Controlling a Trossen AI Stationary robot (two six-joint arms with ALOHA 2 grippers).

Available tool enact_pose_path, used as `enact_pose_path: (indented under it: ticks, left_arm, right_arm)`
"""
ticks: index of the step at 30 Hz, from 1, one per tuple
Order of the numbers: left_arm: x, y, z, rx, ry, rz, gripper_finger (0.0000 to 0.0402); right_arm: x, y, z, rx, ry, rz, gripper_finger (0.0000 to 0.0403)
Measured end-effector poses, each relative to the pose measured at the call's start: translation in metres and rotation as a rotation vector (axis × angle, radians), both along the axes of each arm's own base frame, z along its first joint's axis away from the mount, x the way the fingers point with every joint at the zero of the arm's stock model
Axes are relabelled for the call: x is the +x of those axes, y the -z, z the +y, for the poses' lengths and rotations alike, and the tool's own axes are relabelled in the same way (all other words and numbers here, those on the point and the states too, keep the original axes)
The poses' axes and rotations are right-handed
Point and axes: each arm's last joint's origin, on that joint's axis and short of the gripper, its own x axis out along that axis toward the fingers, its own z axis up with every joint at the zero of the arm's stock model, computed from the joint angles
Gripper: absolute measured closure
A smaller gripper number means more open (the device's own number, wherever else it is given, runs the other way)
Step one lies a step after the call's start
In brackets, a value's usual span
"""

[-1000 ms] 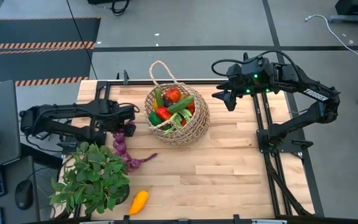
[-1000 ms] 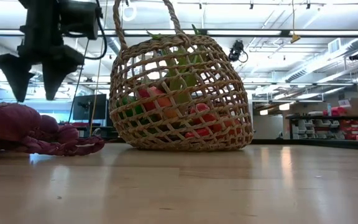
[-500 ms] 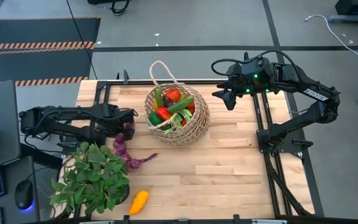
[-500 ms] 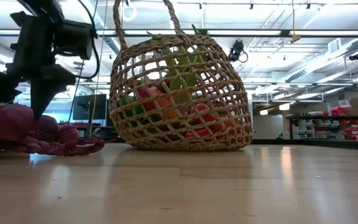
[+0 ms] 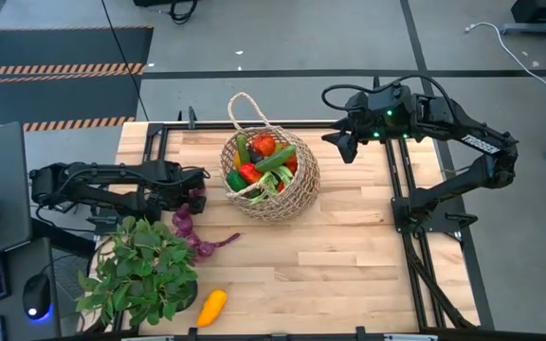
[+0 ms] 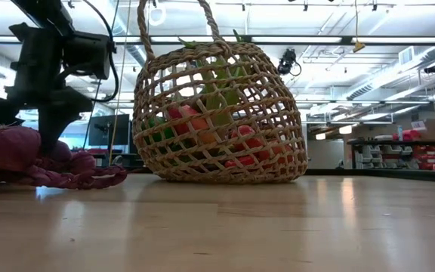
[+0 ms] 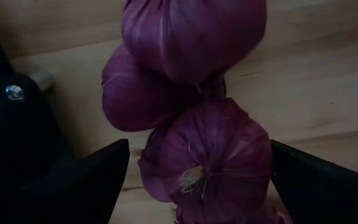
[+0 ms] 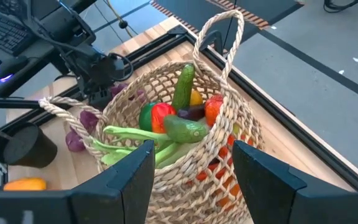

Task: Build produce basket
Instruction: Put the purple garlic into the brown basket

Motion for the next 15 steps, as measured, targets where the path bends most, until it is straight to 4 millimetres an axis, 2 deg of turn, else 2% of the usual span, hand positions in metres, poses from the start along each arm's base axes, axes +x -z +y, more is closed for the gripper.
enact_pose_path:
  ticks: [15]
  left_arm:
    - [0.0044,-0.0002,0.0013,0.016,-0.023,-0.043,0.0026]
  right_arm:
    - [-0.0023,0.0002,-0.0100,0.001,0.042,0.000,0.0184]
